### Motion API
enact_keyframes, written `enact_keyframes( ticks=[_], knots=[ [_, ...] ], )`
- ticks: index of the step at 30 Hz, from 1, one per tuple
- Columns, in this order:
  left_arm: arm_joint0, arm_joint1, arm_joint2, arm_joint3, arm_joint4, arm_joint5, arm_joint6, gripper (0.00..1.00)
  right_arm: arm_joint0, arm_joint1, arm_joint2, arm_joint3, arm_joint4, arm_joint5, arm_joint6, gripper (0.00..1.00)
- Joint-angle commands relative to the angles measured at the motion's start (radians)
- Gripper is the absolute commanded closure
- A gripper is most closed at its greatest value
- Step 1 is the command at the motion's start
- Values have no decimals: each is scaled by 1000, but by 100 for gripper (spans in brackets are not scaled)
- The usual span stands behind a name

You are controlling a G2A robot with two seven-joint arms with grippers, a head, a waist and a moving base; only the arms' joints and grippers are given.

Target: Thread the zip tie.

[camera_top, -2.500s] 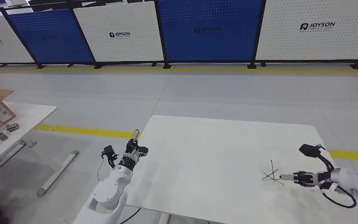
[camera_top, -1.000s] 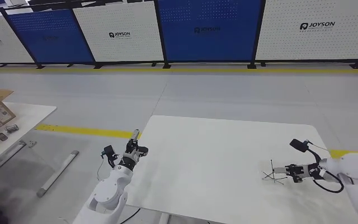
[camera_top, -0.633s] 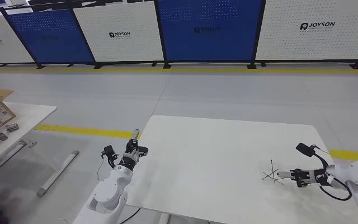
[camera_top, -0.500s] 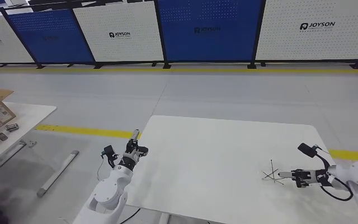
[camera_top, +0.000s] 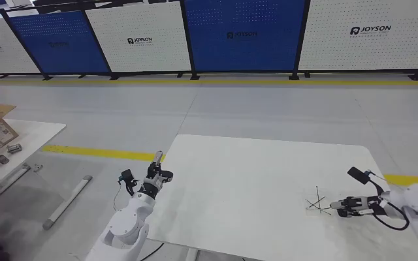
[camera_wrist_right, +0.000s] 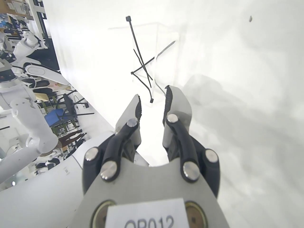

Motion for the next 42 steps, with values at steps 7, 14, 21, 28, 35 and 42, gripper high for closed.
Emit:
enact_keyframes(
  ticks=[7, 14, 21, 28, 35, 42],
  knots=[
    [0, 0, 0, 0, 0, 0, 0, 0, 28, -7, -25, 27, 1, 5, -4, 76],
    [0, 0, 0, 0, 0, 0, 0, 0, 40, -9, -40, 39, 0, 7, -5, 83],
    [0, 0, 0, 0, 0, 0, 0, 0, 42, -8, -45, 33, -2, 16, -4, 92],
    [0, 0, 0, 0, 0, 0, 0, 0, 29, 2, -31, 6, -7, 29, -9, 100],
    [0, 0, 0, 0, 0, 0, 0, 0, -10, 22, 21, -41, 7, 31, -26, 100],
    [0, 0, 0, 0, 0, 0, 0, 0, -130, 62, 173, -98, 167, -84, -28, 100]
  ],
)
